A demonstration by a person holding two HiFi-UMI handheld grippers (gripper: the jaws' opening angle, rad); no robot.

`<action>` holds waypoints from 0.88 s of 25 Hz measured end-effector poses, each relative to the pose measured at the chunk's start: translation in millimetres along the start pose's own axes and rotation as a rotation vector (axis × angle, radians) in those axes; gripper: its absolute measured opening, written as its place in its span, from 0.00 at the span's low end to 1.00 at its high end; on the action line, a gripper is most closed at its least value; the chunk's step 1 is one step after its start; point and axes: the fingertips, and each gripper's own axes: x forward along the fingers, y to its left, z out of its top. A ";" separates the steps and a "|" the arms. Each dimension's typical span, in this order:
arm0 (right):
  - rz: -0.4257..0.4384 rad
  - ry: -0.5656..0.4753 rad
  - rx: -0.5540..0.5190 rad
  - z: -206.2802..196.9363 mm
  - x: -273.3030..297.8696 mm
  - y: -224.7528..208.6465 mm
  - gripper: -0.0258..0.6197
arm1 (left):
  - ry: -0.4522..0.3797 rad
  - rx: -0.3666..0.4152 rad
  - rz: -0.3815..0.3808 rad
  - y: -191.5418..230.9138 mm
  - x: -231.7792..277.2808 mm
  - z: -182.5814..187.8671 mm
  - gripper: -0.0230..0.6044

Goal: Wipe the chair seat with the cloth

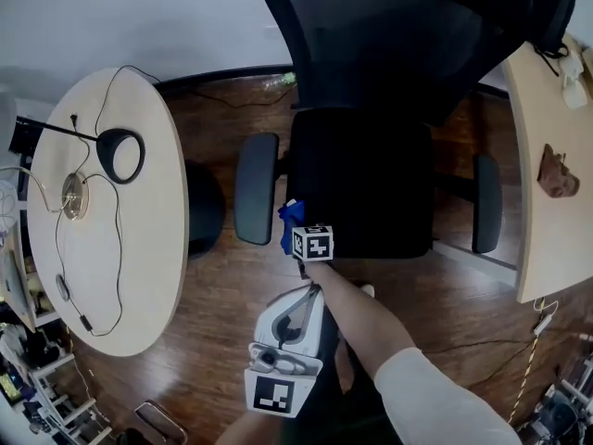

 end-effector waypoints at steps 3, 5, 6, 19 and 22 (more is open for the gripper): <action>-0.019 -0.002 -0.032 -12.1 13.0 -8.2 0.19 | 0.048 0.016 0.014 4.9 -17.0 -20.8 0.09; -0.035 -0.007 -0.044 -13.0 5.6 -26.7 0.19 | 0.064 0.017 0.024 5.5 -21.9 -29.5 0.09; -0.053 -0.009 -0.043 -13.1 -2.6 -41.4 0.19 | 0.072 0.015 0.023 4.3 -22.3 -32.0 0.09; -0.464 0.021 -0.034 -9.0 -247.7 -322.4 0.19 | 0.065 -0.084 -0.066 -52.7 36.6 0.1 0.09; -0.341 -0.094 -0.046 73.9 -296.7 -222.0 0.19 | 0.143 -0.163 -0.025 -20.1 62.9 77.4 0.09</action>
